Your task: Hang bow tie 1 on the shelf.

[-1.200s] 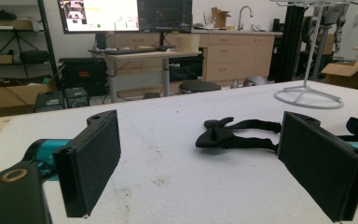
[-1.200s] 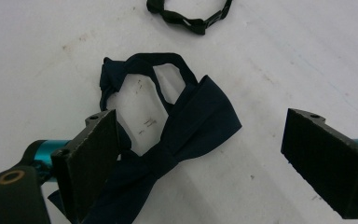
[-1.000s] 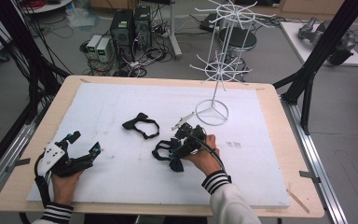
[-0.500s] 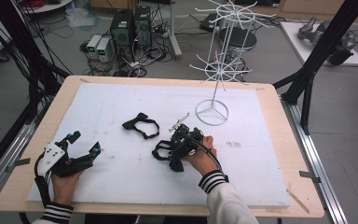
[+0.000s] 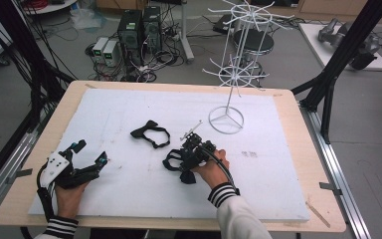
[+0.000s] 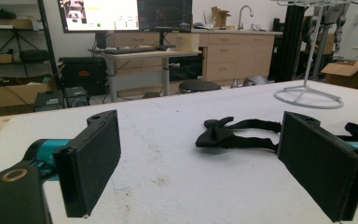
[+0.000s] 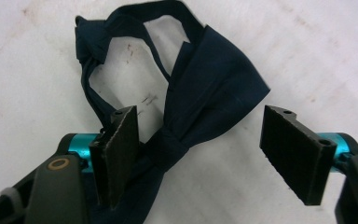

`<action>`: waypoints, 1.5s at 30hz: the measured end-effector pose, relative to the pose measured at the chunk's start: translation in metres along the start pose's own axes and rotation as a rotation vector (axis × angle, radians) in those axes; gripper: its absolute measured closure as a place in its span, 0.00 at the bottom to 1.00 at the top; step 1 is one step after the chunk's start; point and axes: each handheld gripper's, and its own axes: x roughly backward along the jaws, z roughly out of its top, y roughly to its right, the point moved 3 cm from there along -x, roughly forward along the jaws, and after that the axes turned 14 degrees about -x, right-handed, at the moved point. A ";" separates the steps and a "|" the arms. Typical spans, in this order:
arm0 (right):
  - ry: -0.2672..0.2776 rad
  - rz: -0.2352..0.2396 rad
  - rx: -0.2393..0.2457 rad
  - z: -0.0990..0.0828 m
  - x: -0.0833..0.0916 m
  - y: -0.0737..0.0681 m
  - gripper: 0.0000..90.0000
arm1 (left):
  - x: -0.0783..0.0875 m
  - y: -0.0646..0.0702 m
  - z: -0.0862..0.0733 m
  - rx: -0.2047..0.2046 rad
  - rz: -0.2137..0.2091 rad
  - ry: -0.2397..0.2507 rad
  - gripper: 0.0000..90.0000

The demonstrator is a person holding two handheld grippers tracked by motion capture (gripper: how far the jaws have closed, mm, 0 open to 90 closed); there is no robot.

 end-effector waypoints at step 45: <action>0.000 0.043 0.012 -0.002 0.008 -0.006 0.84 | 0.000 0.000 0.000 0.001 0.001 -0.001 0.15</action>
